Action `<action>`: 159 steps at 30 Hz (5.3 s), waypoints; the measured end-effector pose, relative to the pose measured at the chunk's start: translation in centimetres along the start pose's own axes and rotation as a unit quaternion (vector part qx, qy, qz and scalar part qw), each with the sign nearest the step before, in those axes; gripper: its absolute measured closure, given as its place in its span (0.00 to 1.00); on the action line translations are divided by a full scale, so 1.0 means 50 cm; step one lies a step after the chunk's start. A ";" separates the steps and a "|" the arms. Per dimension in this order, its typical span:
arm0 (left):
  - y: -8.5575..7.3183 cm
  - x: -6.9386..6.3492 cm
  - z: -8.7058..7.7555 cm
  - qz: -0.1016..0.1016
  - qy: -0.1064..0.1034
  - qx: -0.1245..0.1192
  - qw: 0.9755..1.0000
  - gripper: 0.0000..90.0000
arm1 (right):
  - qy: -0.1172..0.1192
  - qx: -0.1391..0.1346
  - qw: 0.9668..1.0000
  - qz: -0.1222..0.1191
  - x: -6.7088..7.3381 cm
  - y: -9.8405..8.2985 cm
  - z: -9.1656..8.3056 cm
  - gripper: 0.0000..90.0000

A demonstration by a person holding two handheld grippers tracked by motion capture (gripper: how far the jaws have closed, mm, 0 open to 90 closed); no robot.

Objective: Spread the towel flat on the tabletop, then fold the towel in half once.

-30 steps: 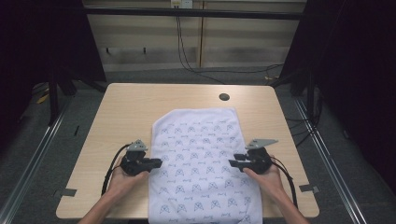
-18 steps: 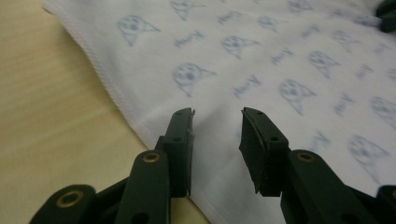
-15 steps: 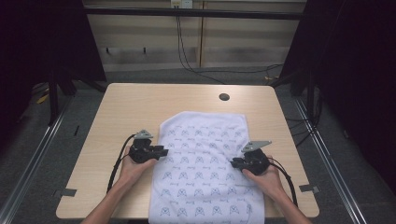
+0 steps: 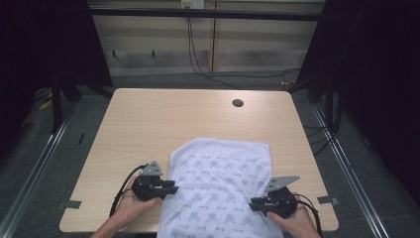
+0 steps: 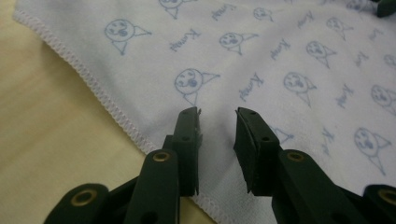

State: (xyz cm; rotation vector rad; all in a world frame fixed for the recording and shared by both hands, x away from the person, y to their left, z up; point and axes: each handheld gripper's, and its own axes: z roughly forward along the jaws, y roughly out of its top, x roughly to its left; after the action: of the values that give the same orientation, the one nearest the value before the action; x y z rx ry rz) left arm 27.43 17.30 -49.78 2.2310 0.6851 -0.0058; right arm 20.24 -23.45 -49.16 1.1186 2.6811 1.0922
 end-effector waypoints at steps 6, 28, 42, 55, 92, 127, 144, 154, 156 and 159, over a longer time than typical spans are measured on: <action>-0.007 -0.020 -0.018 0.010 -0.006 0.009 1.000 0.99 | -0.010 -0.032 0.999 -0.014 0.004 0.016 -0.003 0.82; 0.123 0.144 0.066 -0.070 0.036 -0.076 0.994 0.96 | -0.071 -0.059 0.996 0.010 -0.099 0.084 0.048 0.69; 0.151 0.034 0.077 0.015 -0.029 -0.057 0.998 0.71 | -0.073 -0.075 0.994 0.019 -0.104 0.085 0.034 0.70; 0.155 0.039 0.136 0.022 -0.009 -0.011 1.000 0.96 | -0.070 -0.074 0.994 0.025 -0.109 0.081 0.030 0.69; 0.096 0.139 0.069 -0.041 0.082 -0.034 0.995 0.84 | -0.082 -0.072 0.993 0.048 -0.168 0.114 0.050 0.70; -0.001 0.051 -0.024 -0.021 0.035 0.005 0.999 0.86 | -0.075 -0.042 0.996 0.022 -0.083 0.050 0.012 0.64; 0.007 0.108 -0.048 -0.073 0.065 -0.050 0.994 0.75 | -0.136 -0.051 0.989 0.033 -0.208 0.107 0.057 0.48; 0.010 0.154 -0.039 -0.098 0.118 -0.064 0.986 0.58 | -0.104 -0.062 0.992 0.043 -0.201 0.106 0.059 0.90; 0.012 0.168 -0.034 -0.096 0.118 -0.046 0.987 0.54 | -0.093 -0.064 0.992 0.052 -0.207 0.106 0.058 0.93; 0.016 0.181 -0.027 -0.101 0.126 -0.057 0.985 0.51 | -0.086 -0.066 0.992 0.069 -0.211 0.104 0.056 0.94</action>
State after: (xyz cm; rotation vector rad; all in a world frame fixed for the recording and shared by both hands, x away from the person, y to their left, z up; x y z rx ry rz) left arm 35.28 22.08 -50.26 2.0627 1.0230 0.2130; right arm 32.00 -25.93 -50.34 1.3249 2.3959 1.1160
